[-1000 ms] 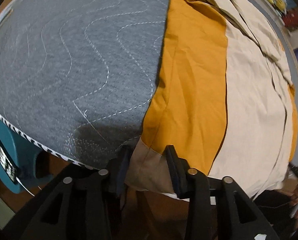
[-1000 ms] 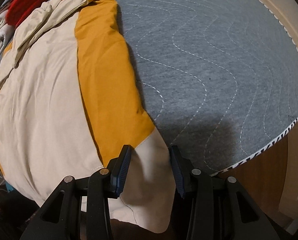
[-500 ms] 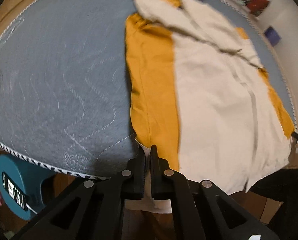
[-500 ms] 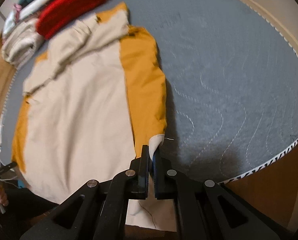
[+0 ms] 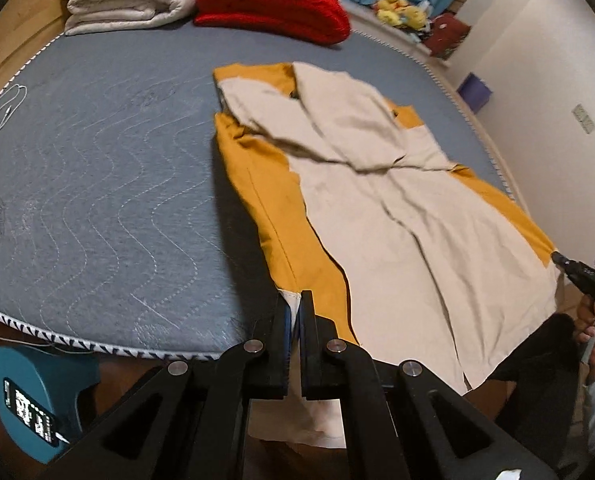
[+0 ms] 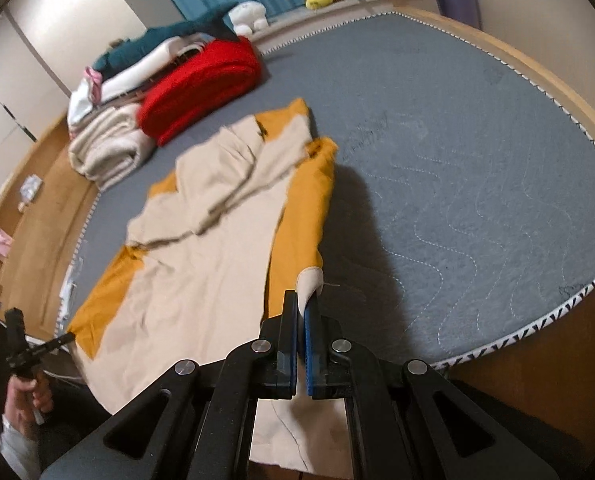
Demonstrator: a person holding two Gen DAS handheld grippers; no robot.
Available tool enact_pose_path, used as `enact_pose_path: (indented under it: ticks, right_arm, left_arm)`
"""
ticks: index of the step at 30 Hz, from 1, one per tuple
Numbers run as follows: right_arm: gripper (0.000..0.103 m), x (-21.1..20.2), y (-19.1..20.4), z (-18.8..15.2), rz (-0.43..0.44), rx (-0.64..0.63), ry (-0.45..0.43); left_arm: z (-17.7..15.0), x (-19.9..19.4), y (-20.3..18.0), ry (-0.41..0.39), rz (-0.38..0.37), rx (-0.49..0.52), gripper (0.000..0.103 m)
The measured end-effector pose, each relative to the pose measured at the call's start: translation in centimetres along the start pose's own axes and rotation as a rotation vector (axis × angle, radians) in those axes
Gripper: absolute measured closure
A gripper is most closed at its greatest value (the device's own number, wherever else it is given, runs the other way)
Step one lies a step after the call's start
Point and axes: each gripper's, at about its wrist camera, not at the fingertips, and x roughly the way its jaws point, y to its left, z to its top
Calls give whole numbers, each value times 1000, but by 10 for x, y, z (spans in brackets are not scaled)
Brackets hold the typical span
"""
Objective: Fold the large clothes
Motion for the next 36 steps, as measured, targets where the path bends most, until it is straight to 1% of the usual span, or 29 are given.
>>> enact_pose_path:
  ticks: [3,4,5,8,10,12,13,15,16,20,22,24,25,26,27,28,29,30,31,32,34,36]
  right_arm:
    - [101,-30,-2,-4,14,20,-27]
    - [101,-41,-1,-7,22,29,-39]
    - [101,-54,-1,-10,29,30,-57]
    - [101,-87,-1,-21,28,29,-97]
    - [101,-103,-8,-26,25,43,-110]
    - [101,-102,-15,-24,21,60,-109]
    - [101,-96,-18,-22,15,61,-105]
    - [101,-77,-19,-11,2,55,-90]
    - [101,-67,-18,-5,3,46,-87]
    - [100,0,-23,44,-6,63,-62]
    - [100,30,-25,70,-25,58,-61]
    - [100,67,-28,98,-44,51,-50]
    - [100,82,-30,106,-46,58,-40]
    - [100,102,-33,116,-55,58,-30]
    - [100,118,-36,122,-61,59,-23]
    - [100,136,-39,127,-64,63,-14]
    - [100,157,-41,131,-78,59,0]
    - [100,174,-41,133,-112,50,33]
    - [100,186,-42,136,-133,57,62]
    - [100,194,-43,141,-124,76,63]
    - [100,207,-44,153,-112,85,63]
    - [100,220,-48,159,-132,81,84]
  left_arm:
    - [-8,-23,3,-12,-49,6,101]
    - [-6,-20,-3,-15,-56,6,101]
    - [-10,-31,0,-20,-72,1,101]
    - [-11,-42,7,-27,-97,-13,101]
    - [-5,-37,13,-19,-95,-27,101]
    - [1,-28,17,-11,-91,-33,101]
    - [11,-16,21,-1,-84,-44,101]
    - [28,-1,21,7,-86,-52,101]
    - [41,12,23,12,-79,-51,101]
    - [91,59,32,-6,-54,-63,101]
    - [109,80,41,-12,-49,-87,101]
    - [127,114,58,-20,-49,-152,101]
    - [130,129,67,-10,-45,-184,101]
    - [135,143,74,27,-27,-228,101]
    - [139,149,79,37,-21,-258,101]
    - [147,155,80,31,-32,-279,101]
    - [150,158,78,30,-33,-274,101]
    - [156,164,75,40,-12,-257,101]
    - [160,170,75,52,7,-250,101]
    - [162,174,76,62,13,-257,101]
    - [164,179,82,75,2,-282,99]
    - [164,182,95,92,-19,-323,93]
